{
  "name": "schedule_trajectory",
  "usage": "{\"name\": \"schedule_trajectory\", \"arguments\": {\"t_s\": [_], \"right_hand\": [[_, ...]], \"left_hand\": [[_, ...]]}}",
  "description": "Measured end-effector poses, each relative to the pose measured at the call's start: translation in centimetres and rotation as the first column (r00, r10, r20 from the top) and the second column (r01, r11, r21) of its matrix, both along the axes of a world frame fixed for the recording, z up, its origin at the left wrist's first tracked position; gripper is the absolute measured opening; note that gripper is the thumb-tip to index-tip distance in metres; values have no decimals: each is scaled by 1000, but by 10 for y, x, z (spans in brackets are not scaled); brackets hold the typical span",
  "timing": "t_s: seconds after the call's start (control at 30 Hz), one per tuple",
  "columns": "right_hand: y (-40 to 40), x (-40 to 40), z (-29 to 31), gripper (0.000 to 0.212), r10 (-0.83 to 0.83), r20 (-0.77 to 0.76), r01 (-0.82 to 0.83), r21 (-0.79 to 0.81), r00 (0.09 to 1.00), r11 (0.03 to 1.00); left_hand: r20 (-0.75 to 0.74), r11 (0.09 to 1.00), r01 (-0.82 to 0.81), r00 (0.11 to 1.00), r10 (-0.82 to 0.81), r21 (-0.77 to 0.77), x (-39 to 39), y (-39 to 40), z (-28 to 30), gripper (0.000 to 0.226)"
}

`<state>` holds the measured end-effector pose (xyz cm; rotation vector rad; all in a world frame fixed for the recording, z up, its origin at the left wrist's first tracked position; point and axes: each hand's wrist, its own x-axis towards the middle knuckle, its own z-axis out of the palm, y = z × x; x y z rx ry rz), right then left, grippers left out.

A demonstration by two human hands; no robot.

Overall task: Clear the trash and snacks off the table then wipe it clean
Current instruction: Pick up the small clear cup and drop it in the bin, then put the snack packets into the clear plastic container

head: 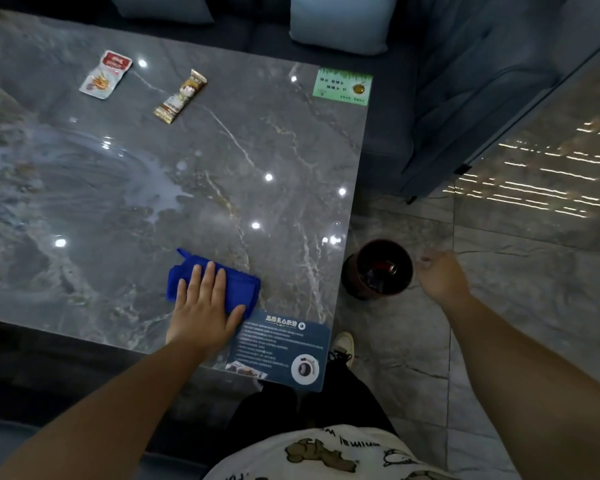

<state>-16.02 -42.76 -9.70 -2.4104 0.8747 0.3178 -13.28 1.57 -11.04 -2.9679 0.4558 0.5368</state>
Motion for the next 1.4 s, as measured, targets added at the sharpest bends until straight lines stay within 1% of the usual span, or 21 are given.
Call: {"name": "schedule_trajectory", "arguments": {"t_s": [0.07, 0.1, 0.2, 0.23, 0.33, 0.4, 0.5, 0.6, 0.7, 0.8, 0.9, 1.0, 1.1, 1.27, 1.4], "right_hand": [[15, -5, 6, 12, 25, -15, -24, 39, 1000, 999], [22, -8, 7, 13, 53, -17, -52, 45, 998, 998], [47, -10, 19, 31, 160, -57, -162, -24, 985, 987], [56, -10, 24, 33, 190, -56, -193, -47, 980, 980], [83, -9, 40, 32, 261, -3, -261, -57, 965, 964], [102, -7, 51, 30, 345, 42, -339, -99, 938, 935], [134, 0, 69, 23, 508, 82, -492, -155, 858, 857], [165, 8, 83, 22, 636, 82, -618, -173, 767, 767], [194, 13, 90, 30, 745, 99, -725, -176, 660, 666], [219, 15, 91, 36, 832, 80, -812, -182, 550, 554], [239, 15, 88, 28, 883, 84, -857, -213, 463, 469], [256, 14, 85, 25, 929, 83, -898, -238, 361, 370], [275, 15, 85, 35, 966, 76, -933, -250, 246, 258], [321, 23, 87, 43, 993, 48, -949, -293, 108, 117], [365, 33, 82, 50, 1000, 16, -946, -323, 17, 21]], "left_hand": [[-22, 1000, -3, 1000, 4, 10, 2, 0, 1, 88], [-36, 1000, -4, 999, 5, 11, 3, 0, 2, 88], [-76, 1000, -12, 997, 10, -28, 5, 0, 10, 87], [-89, 999, -11, 996, 7, -43, 7, -1, 14, 86], [-126, 997, -8, 992, -2, -78, 17, -2, 28, 78], [-142, 995, -6, 990, -8, -100, 24, -3, 39, 72], [-116, 993, 39, 992, -53, -116, 23, -3, 52, 68], [-110, 984, 43, 992, -63, -175, 11, -2, 61, 67], [-64, 974, -7, 998, -8, -227, -5, 1, 69, 63], [-28, 969, -75, 997, 71, -236, -27, 8, 77, 60], [18, 982, -85, 996, 90, -171, -48, 22, 85, 53], [28, 974, -182, 982, 187, -136, -68, 44, 93, 49], [31, 942, -310, 948, 316, -126, -91, 70, 97, 49], [2, 846, -516, 854, 521, -132, -126, 114, 94, 46], [-4, 777, -617, 783, 621, -125, -140, 154, 86, 44]]}}
